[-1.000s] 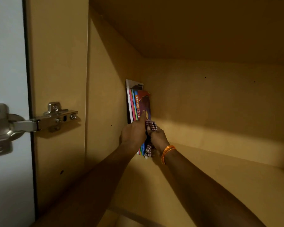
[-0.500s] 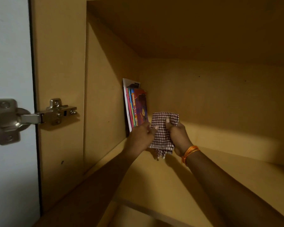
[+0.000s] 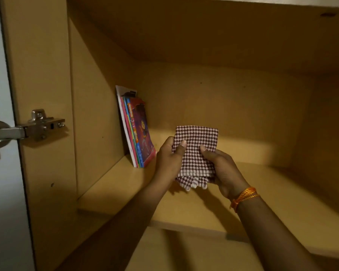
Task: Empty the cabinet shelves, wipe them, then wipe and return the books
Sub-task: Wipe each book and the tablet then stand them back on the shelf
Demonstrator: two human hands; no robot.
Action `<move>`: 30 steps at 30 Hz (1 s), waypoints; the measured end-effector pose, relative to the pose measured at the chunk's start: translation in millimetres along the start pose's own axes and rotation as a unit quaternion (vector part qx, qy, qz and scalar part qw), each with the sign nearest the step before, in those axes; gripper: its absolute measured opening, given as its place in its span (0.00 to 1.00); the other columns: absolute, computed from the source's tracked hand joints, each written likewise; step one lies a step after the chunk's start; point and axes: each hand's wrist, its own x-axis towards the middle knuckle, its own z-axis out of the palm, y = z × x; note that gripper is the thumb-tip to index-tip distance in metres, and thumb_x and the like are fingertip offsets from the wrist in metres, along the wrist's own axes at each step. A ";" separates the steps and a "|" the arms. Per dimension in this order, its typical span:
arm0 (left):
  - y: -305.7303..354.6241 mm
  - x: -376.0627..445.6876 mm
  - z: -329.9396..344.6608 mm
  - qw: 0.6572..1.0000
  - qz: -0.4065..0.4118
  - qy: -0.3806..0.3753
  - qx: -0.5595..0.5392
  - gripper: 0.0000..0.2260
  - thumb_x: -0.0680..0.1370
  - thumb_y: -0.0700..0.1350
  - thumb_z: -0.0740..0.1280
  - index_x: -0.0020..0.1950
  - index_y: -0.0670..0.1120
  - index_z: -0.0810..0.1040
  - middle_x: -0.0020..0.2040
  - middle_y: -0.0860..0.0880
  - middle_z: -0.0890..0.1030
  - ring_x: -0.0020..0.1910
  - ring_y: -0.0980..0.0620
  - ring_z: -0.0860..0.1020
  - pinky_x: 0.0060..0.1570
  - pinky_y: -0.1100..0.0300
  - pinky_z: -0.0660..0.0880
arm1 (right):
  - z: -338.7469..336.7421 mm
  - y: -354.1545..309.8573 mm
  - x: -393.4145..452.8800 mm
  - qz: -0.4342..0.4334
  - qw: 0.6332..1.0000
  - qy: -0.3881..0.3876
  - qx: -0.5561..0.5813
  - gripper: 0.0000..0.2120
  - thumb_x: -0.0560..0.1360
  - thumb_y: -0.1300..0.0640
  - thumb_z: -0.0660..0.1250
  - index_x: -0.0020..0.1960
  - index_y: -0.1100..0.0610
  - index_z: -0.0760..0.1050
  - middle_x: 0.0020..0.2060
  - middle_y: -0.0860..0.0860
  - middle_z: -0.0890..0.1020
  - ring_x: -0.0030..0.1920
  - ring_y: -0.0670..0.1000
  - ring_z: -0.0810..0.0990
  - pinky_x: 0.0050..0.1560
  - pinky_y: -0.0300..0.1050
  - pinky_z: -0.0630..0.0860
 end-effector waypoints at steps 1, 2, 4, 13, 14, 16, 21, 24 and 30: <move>3.1 -6.2 4.9 1.000 0.009 -0.005 0.003 0.12 0.79 0.59 0.64 0.52 0.52 0.77 0.49 0.51 0.85 0.48 0.51 0.84 0.48 0.43 0.82 | -4.0 1.8 -11.4 0.004 1.000 0.017 0.001 0.15 0.79 0.46 0.67 0.57 0.56 0.81 0.50 0.53 0.87 0.50 0.56 0.86 0.53 0.56 0.81; 7.4 -12.7 10.2 1.000 0.020 -0.012 0.011 0.11 0.80 0.57 0.64 0.52 0.50 0.77 0.48 0.52 0.84 0.47 0.53 0.84 0.47 0.45 0.82 | -7.8 3.9 -23.1 0.005 0.999 0.035 0.008 0.14 0.80 0.47 0.66 0.57 0.56 0.81 0.50 0.53 0.87 0.50 0.56 0.86 0.52 0.56 0.81; 16.9 -26.1 20.0 0.999 0.032 -0.025 0.020 0.10 0.83 0.54 0.63 0.52 0.49 0.76 0.46 0.53 0.83 0.45 0.56 0.82 0.43 0.52 0.81 | -14.5 8.2 -45.3 -0.002 0.997 0.069 0.029 0.13 0.81 0.50 0.65 0.57 0.57 0.81 0.50 0.54 0.87 0.49 0.56 0.86 0.52 0.56 0.81; 39.5 -116.7 49.8 0.988 0.064 -0.144 -0.001 0.10 0.82 0.55 0.65 0.53 0.49 0.75 0.45 0.56 0.83 0.42 0.64 0.81 0.38 0.62 0.79 | -34.5 24.7 -156.0 -0.101 0.962 0.249 0.047 0.09 0.81 0.62 0.65 0.60 0.60 0.79 0.53 0.56 0.86 0.55 0.58 0.85 0.51 0.55 0.83; 40.3 -126.5 50.7 0.982 0.065 -0.179 -0.010 0.10 0.81 0.55 0.66 0.56 0.50 0.75 0.47 0.56 0.83 0.45 0.64 0.81 0.41 0.61 0.80 | -38.0 26.6 -169.6 -0.108 0.957 0.266 0.040 0.09 0.81 0.62 0.65 0.59 0.60 0.79 0.54 0.57 0.85 0.56 0.58 0.84 0.53 0.57 0.82; 41.2 -150.2 55.1 0.968 0.058 -0.241 -0.033 0.12 0.81 0.55 0.68 0.60 0.52 0.74 0.52 0.58 0.84 0.49 0.64 0.82 0.47 0.59 0.82 | -42.9 28.9 -203.8 -0.119 0.950 0.288 0.034 0.09 0.80 0.62 0.65 0.59 0.60 0.79 0.55 0.58 0.85 0.58 0.60 0.83 0.56 0.61 0.80; 57.9 -213.6 70.6 0.941 0.044 -0.323 -0.092 0.13 0.80 0.55 0.69 0.62 0.56 0.73 0.55 0.61 0.82 0.54 0.63 0.81 0.53 0.54 0.81 | -50.0 25.2 -290.1 -0.118 0.925 0.360 -0.016 0.10 0.80 0.60 0.66 0.59 0.60 0.79 0.54 0.56 0.85 0.55 0.56 0.84 0.51 0.53 0.82; 73.1 -250.3 79.8 0.921 0.015 -0.361 -0.146 0.10 0.81 0.51 0.68 0.61 0.57 0.74 0.55 0.59 0.83 0.54 0.61 0.82 0.51 0.57 0.81 | -51.7 18.1 -333.2 -0.101 0.916 0.388 -0.003 0.12 0.80 0.59 0.66 0.61 0.63 0.78 0.54 0.57 0.85 0.54 0.57 0.84 0.49 0.53 0.83; 103.9 -335.8 95.9 0.882 -0.015 -0.436 -0.180 0.11 0.82 0.56 0.64 0.64 0.57 0.73 0.58 0.57 0.82 0.55 0.60 0.82 0.53 0.54 0.82 | -54.8 10.5 -434.0 -0.071 0.883 0.464 -0.011 0.10 0.80 0.56 0.65 0.58 0.58 0.79 0.52 0.54 0.86 0.52 0.54 0.85 0.46 0.49 0.82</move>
